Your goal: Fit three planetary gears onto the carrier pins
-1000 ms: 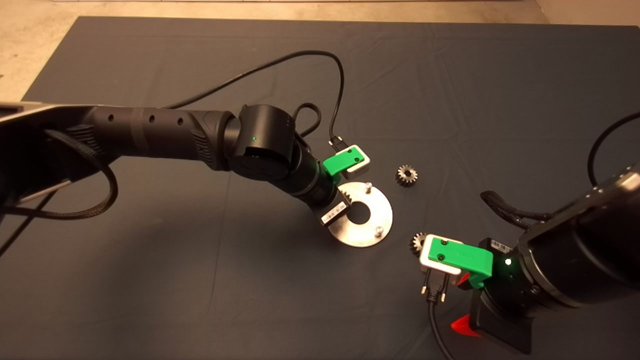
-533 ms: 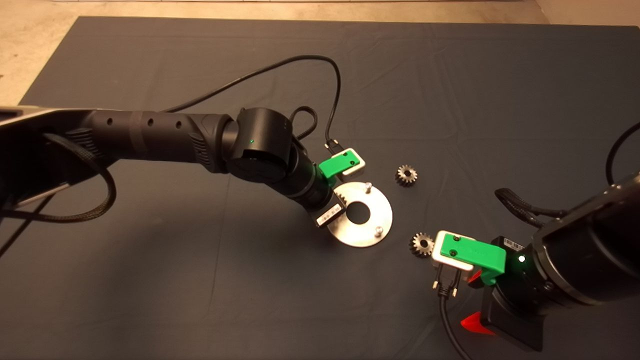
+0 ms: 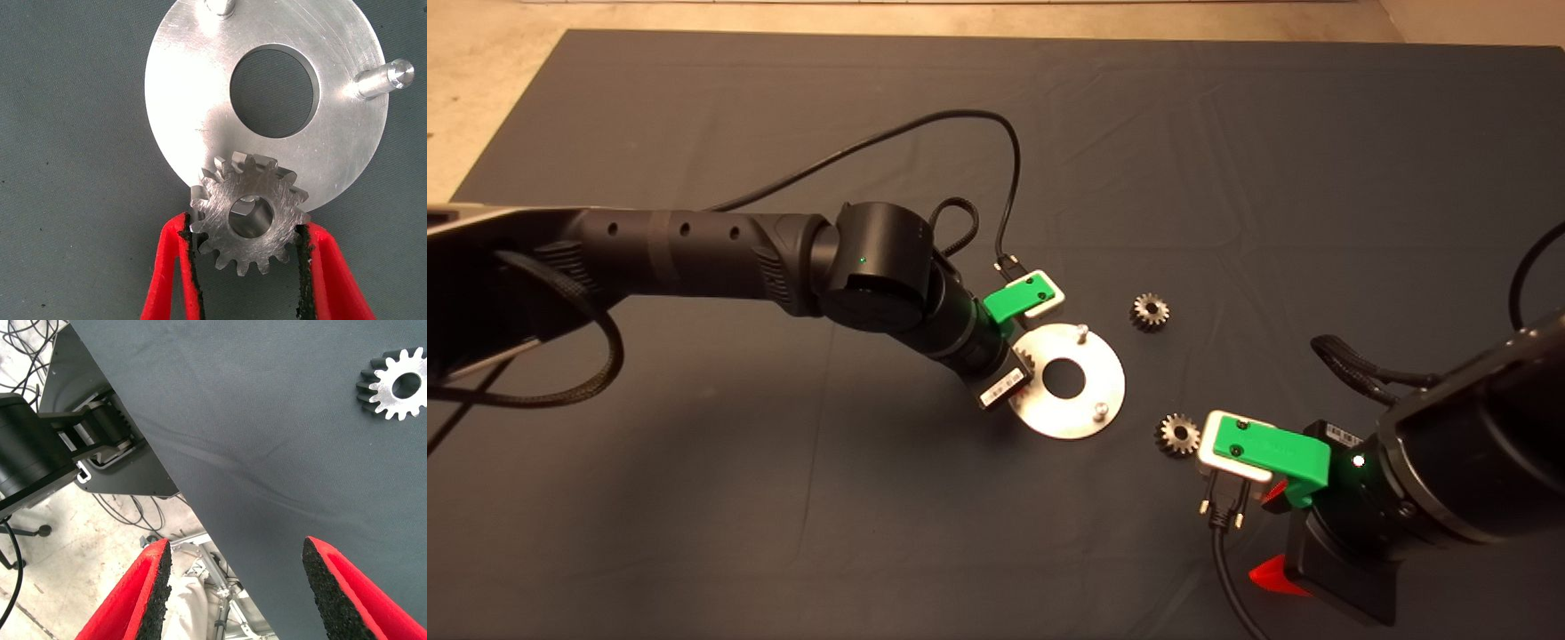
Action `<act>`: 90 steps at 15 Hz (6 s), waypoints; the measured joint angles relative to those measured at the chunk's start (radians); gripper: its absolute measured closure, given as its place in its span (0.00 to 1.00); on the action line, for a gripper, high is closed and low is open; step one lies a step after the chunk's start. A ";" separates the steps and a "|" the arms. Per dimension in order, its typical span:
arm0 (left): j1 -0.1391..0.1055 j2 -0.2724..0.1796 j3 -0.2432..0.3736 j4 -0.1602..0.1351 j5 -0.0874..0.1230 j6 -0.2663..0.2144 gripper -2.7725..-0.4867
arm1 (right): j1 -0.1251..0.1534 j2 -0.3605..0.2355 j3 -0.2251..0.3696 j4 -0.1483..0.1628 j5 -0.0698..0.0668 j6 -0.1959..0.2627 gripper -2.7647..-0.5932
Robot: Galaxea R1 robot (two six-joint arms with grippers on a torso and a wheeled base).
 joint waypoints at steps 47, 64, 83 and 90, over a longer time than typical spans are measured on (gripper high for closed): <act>0.036 0.011 -0.026 0.021 -0.020 0.006 0.84 | 0.000 0.004 0.000 0.000 0.000 0.000 0.61; -0.087 -0.053 -0.026 -0.152 0.136 0.005 0.56 | 0.000 0.007 0.000 0.000 0.001 -0.003 0.61; -0.131 -0.278 0.120 -0.326 0.346 -0.073 0.49 | 0.000 -0.090 -0.360 -0.072 0.006 -0.315 0.61; -0.142 -0.273 0.115 -0.327 0.346 -0.074 0.49 | -0.003 -0.153 -0.284 -0.076 0.006 -0.317 0.55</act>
